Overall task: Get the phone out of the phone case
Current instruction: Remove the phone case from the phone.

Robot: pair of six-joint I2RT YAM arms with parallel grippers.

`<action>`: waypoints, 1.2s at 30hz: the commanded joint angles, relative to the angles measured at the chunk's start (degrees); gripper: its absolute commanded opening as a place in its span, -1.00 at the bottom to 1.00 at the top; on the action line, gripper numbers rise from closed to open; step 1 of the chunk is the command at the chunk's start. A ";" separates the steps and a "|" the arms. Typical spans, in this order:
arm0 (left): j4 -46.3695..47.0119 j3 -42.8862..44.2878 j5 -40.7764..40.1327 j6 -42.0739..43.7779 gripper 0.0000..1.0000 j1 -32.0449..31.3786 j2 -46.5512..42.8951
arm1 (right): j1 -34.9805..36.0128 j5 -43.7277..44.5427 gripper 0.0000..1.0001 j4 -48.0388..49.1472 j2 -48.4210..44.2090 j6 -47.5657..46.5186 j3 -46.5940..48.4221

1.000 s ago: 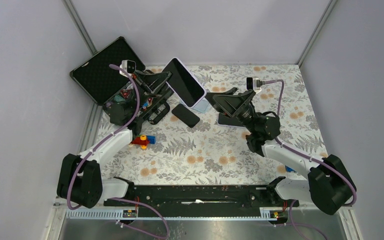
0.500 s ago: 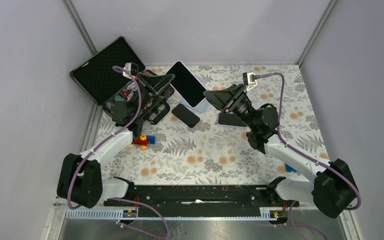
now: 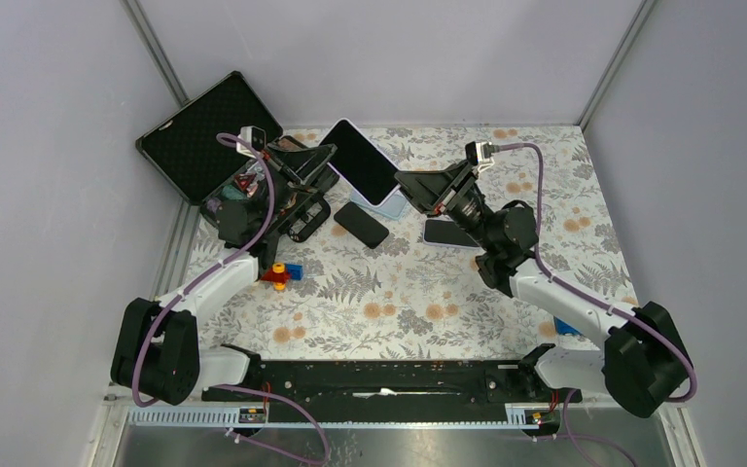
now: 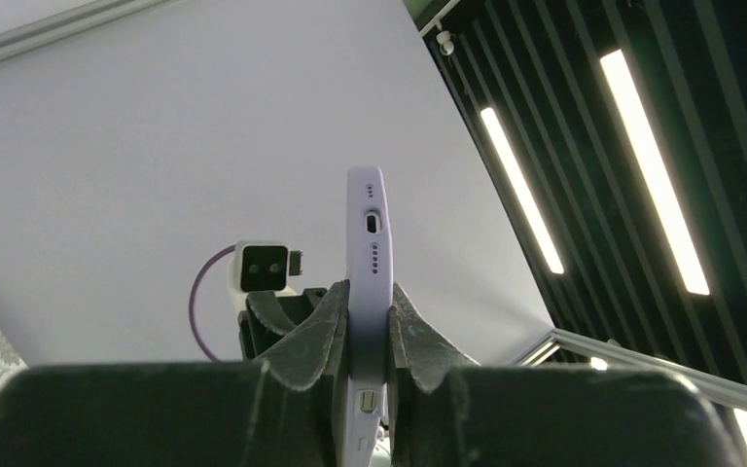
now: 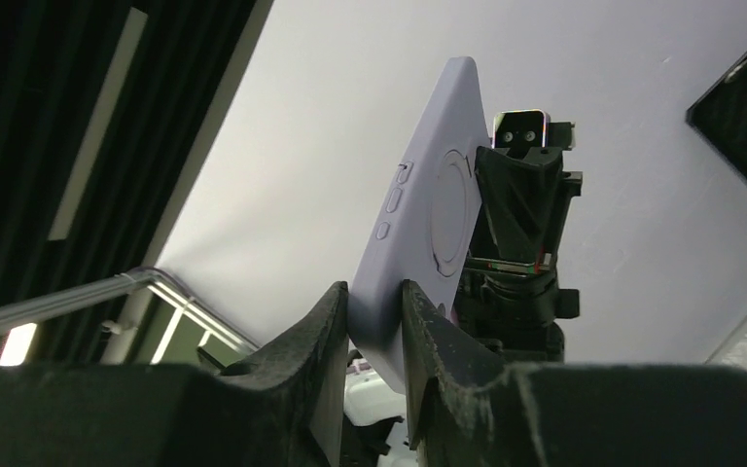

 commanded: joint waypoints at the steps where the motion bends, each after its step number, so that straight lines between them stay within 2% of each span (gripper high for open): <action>1: 10.33 1.67 -2.74 -3.57 -1.00 -0.16 -1.60 | 0.35 1.68 -0.71 10.11 2.63 11.01 3.63; 10: 10.31 3.64 -2.55 -3.58 -1.00 -0.24 -0.74 | 0.40 0.54 -0.87 9.86 3.08 14.03 10.16; 14: 10.43 3.50 -2.84 -2.77 -1.00 -0.59 -0.05 | 0.46 0.89 -1.00 11.04 4.67 17.04 11.72; 28: 11.55 3.51 -1.98 -1.60 -1.00 -3.29 5.78 | 0.54 2.64 -1.00 16.36 8.69 24.06 12.39; 36: 11.83 3.24 -2.41 -3.21 -1.00 -5.86 10.07 | 0.55 3.28 -1.00 16.60 7.75 24.62 11.23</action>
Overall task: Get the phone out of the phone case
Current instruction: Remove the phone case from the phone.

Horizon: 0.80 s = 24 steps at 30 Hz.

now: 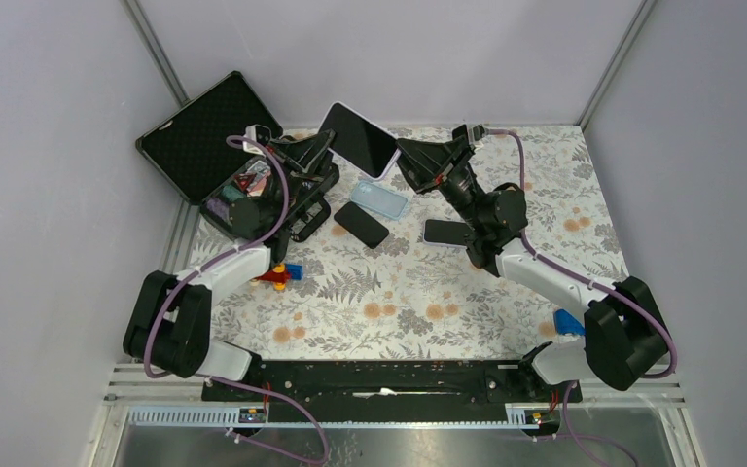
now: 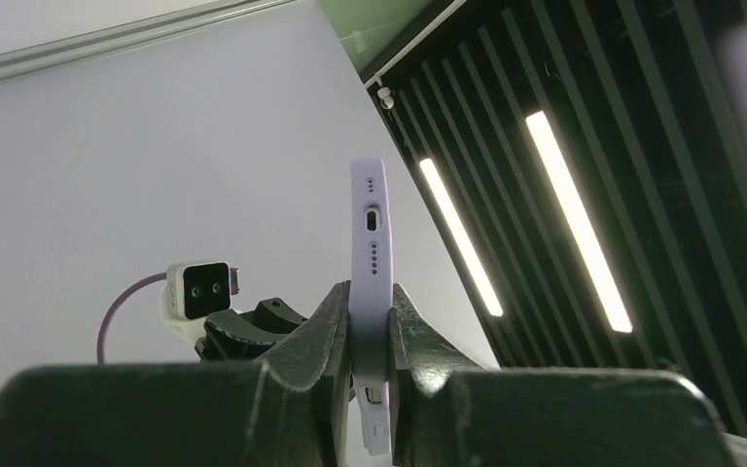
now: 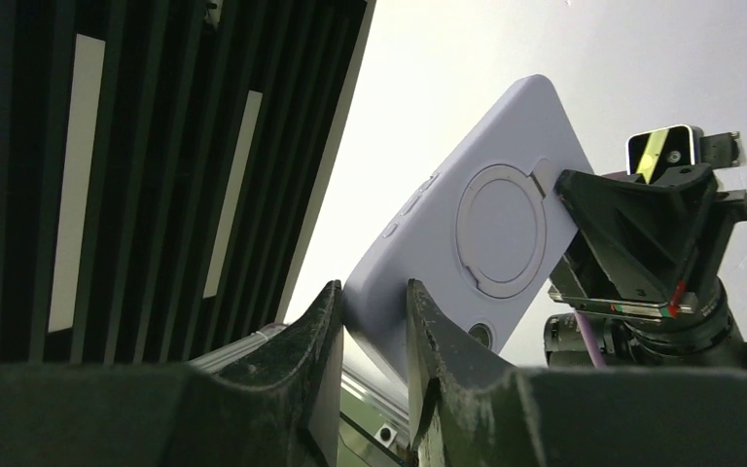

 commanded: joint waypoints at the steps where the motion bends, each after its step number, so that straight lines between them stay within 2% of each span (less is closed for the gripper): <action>1: 2.17 1.27 5.74 1.94 -1.00 -3.96 2.85 | 1.21 0.35 -1.00 9.18 -1.51 4.84 2.97; 24: 2.35 2.25 4.51 2.20 -1.00 -7.33 5.31 | 1.29 1.84 -1.00 11.38 0.86 9.32 1.01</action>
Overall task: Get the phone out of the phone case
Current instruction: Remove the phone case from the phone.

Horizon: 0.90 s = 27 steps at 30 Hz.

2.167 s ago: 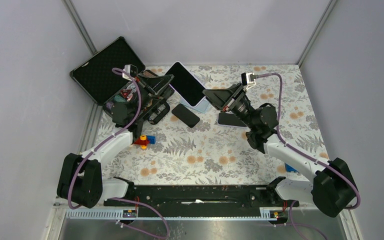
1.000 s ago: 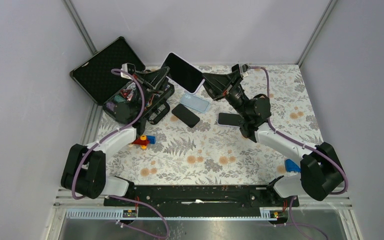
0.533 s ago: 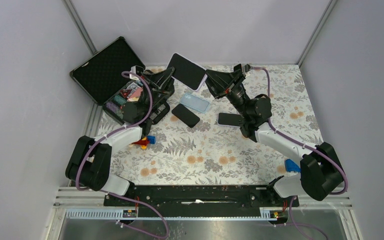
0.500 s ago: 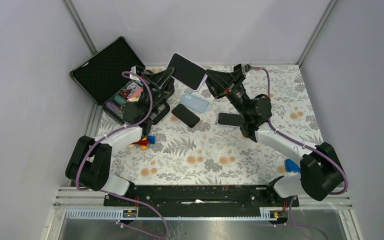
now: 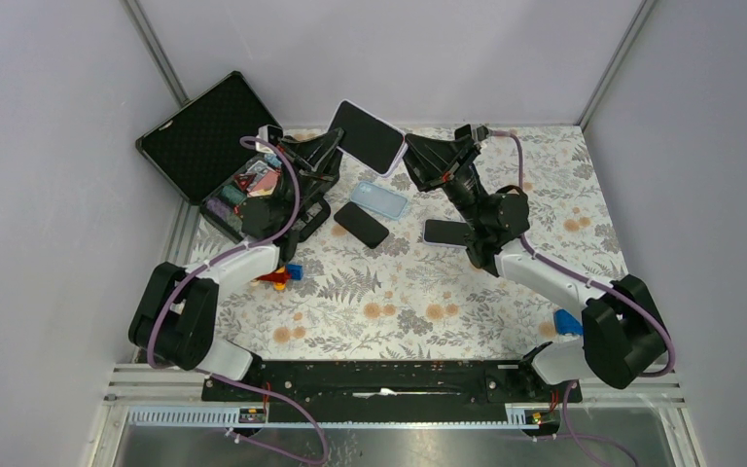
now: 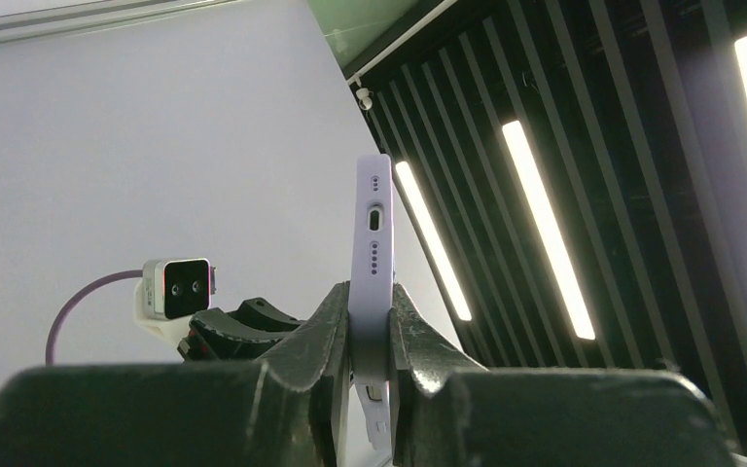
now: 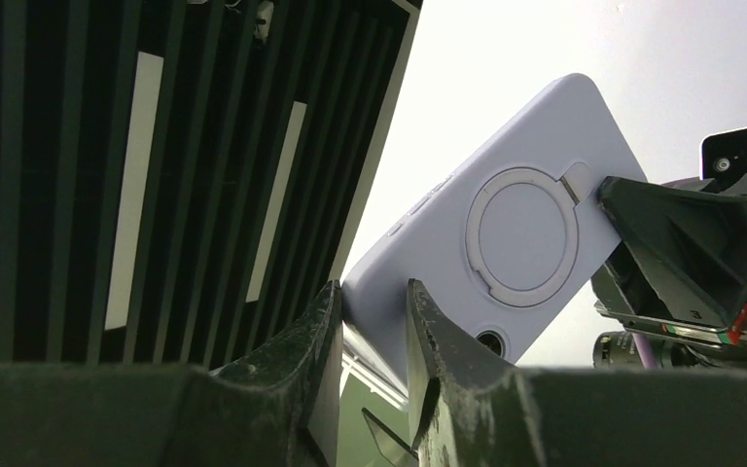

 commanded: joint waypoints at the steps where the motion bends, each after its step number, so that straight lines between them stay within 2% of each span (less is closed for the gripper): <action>1: 0.84 0.65 7.30 4.97 -1.00 -4.09 2.43 | 1.65 0.14 -1.00 7.21 0.67 5.81 1.50; 11: 1.04 0.64 6.24 5.00 -1.00 -5.00 3.28 | 1.53 0.37 -1.00 7.40 1.40 7.46 1.08; 12: 1.02 0.53 6.17 4.93 -1.00 -4.85 3.25 | 1.55 0.05 -0.95 7.49 1.81 8.06 1.22; 15: 1.11 -0.32 5.86 4.38 -1.00 -3.90 2.91 | 1.56 -1.61 -0.49 7.54 2.56 8.03 2.08; 18: 1.10 -1.44 5.16 3.85 -1.00 -2.38 2.15 | 1.55 -2.84 0.16 6.97 1.29 4.06 0.83; 21: 1.11 -1.96 4.95 3.58 -1.00 -0.39 0.90 | 1.56 -3.86 0.56 2.50 -1.71 -3.02 -3.05; 24: 1.09 -2.00 4.88 2.97 -1.00 1.00 -0.05 | 1.51 -5.86 0.71 -9.54 -6.41 -14.10 -5.12; 27: 1.02 -1.63 4.41 2.42 -1.00 1.77 -0.70 | 1.56 -5.65 0.74 -20.96 -11.41 -26.74 -6.02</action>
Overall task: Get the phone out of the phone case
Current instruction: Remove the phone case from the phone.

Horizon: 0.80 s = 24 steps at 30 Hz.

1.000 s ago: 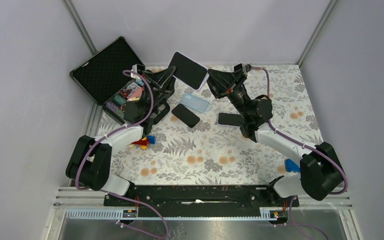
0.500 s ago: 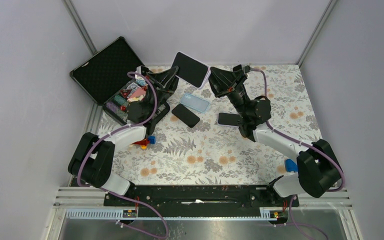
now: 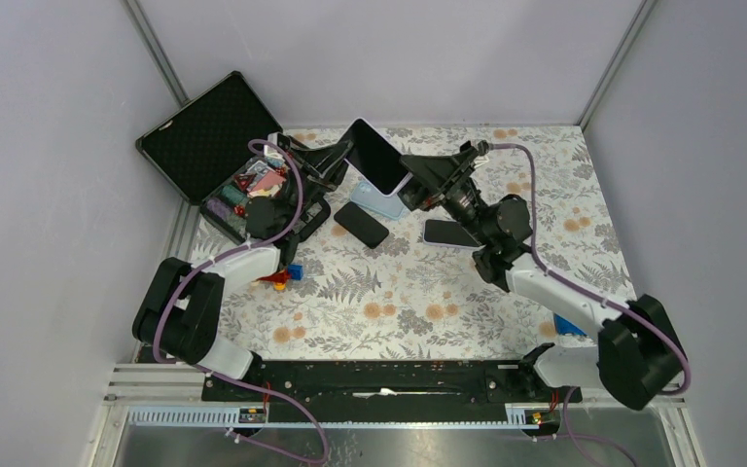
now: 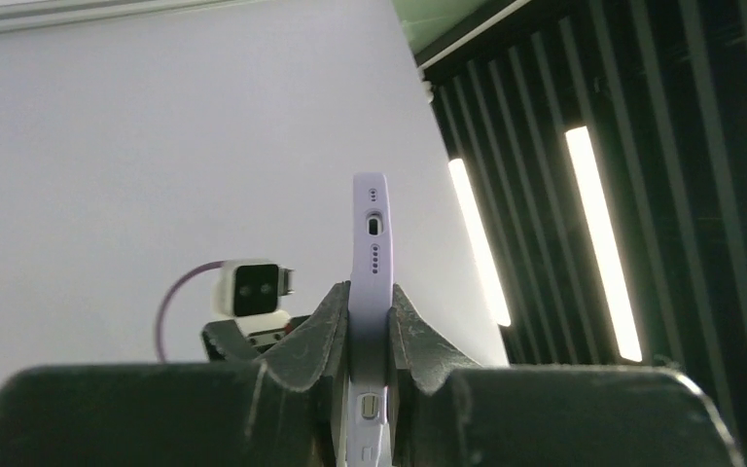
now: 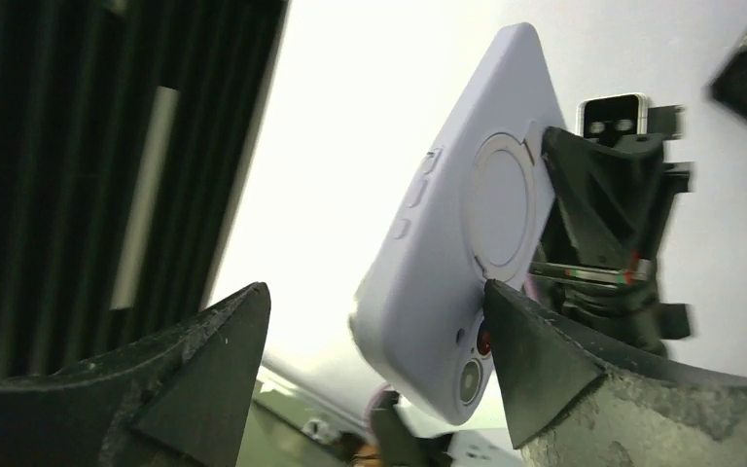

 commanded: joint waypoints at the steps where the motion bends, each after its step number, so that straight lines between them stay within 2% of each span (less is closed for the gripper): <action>1: 3.01 1.22 1.38 1.30 -1.00 0.84 -2.47 | 1.46 -3.92 0.75 -14.66 -8.34 -21.43 -0.32; 5: 2.96 2.67 1.34 0.76 -1.00 0.92 -1.92 | 2.34 -2.73 0.75 -23.24 -12.01 -33.20 -0.72; 8: 2.88 3.24 1.23 0.65 -1.00 0.92 -1.64 | 3.22 -1.51 0.74 -27.54 -12.62 -36.29 -0.38; 13: 2.85 3.38 0.73 0.31 -1.00 0.92 -1.63 | 5.32 2.55 0.66 -27.20 -11.64 -39.48 -1.78; 18: 2.66 2.80 0.36 0.10 -1.00 0.93 -2.25 | 6.05 2.81 0.25 -18.58 -10.33 -41.09 -3.29; 21: 2.66 2.29 0.12 -0.21 -1.00 0.92 -2.54 | 6.07 3.19 0.05 -17.66 -9.79 -41.61 -3.28; 24: 2.57 1.92 0.05 -0.31 -1.00 0.92 -2.87 | 6.15 3.28 0.01 -16.15 -9.48 -42.31 -3.83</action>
